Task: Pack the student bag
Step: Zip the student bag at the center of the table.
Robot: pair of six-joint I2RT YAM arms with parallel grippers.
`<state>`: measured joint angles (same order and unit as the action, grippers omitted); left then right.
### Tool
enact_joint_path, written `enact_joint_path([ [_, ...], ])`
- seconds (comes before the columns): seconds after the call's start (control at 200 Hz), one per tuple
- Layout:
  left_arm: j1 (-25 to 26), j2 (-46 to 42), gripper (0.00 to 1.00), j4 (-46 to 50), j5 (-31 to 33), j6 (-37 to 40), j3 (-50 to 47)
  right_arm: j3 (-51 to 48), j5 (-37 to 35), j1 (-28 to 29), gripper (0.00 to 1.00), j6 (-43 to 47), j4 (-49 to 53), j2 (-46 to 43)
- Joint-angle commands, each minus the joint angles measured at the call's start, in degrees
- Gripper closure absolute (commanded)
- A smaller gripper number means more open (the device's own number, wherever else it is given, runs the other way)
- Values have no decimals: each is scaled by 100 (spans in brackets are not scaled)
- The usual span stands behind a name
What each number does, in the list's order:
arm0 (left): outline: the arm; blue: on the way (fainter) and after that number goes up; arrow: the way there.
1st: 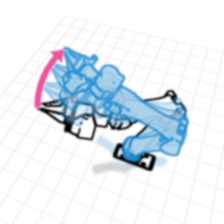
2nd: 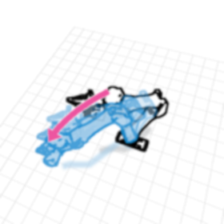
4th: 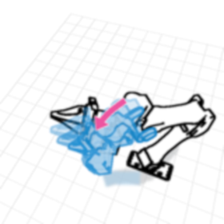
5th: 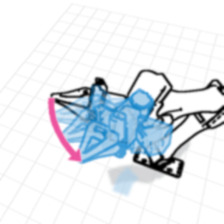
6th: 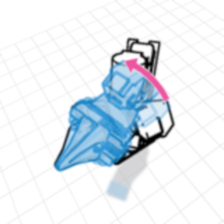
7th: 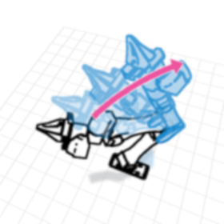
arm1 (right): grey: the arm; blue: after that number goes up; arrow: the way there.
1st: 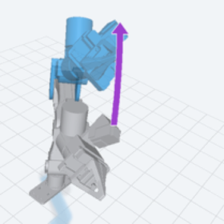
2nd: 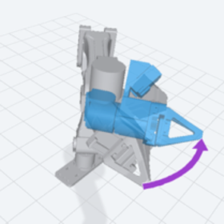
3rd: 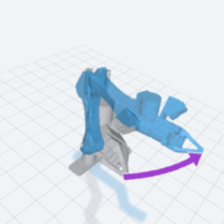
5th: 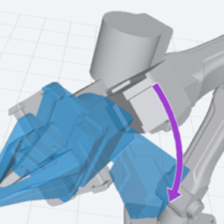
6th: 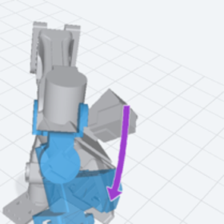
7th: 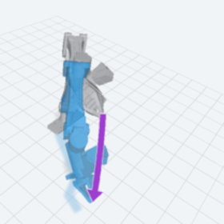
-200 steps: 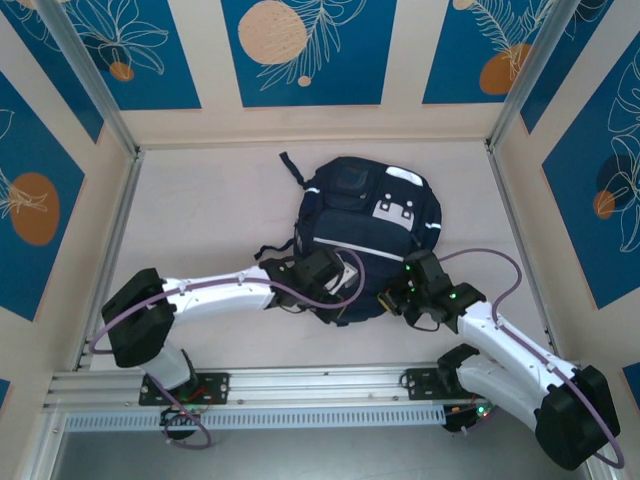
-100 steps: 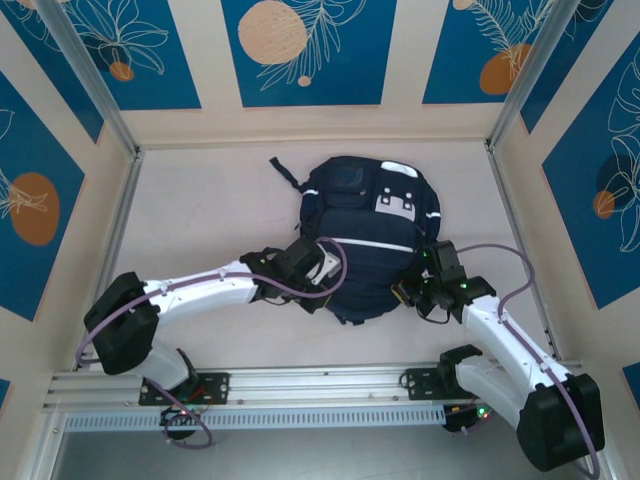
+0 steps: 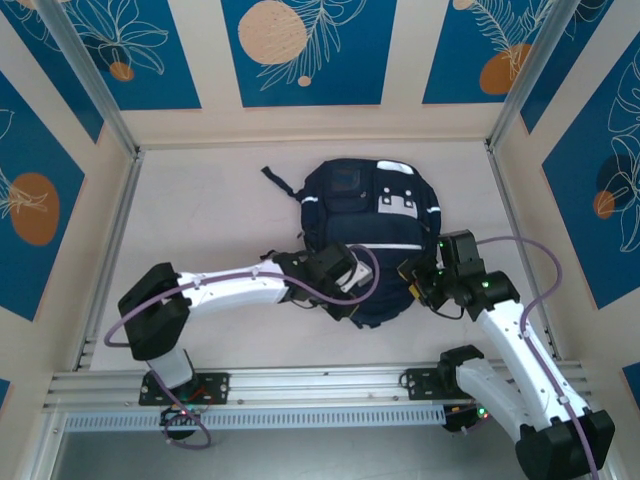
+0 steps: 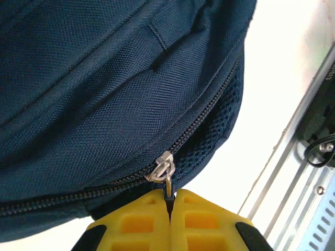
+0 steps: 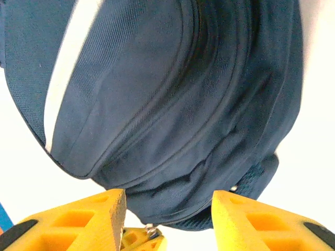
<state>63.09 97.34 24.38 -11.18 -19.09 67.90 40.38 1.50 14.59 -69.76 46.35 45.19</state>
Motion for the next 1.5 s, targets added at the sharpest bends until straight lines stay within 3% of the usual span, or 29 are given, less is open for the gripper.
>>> enact_joint_path([
  [0.0,234,143,100,-100,-387,-50,357,-141,487,165,53,-719,328,-88],
  [0.25,327,258,100,-133,-429,-76,543,-563,675,699,51,-1570,-125,-12],
  [0.575,327,186,100,-154,-394,-82,426,-770,318,1229,51,-1907,-941,945],
  [0.855,151,75,100,146,-7,33,216,-900,-323,1268,100,-1972,-952,1120],
  [1.495,-626,-689,100,300,249,90,-694,-1083,-546,1104,100,-1864,-727,799],
])
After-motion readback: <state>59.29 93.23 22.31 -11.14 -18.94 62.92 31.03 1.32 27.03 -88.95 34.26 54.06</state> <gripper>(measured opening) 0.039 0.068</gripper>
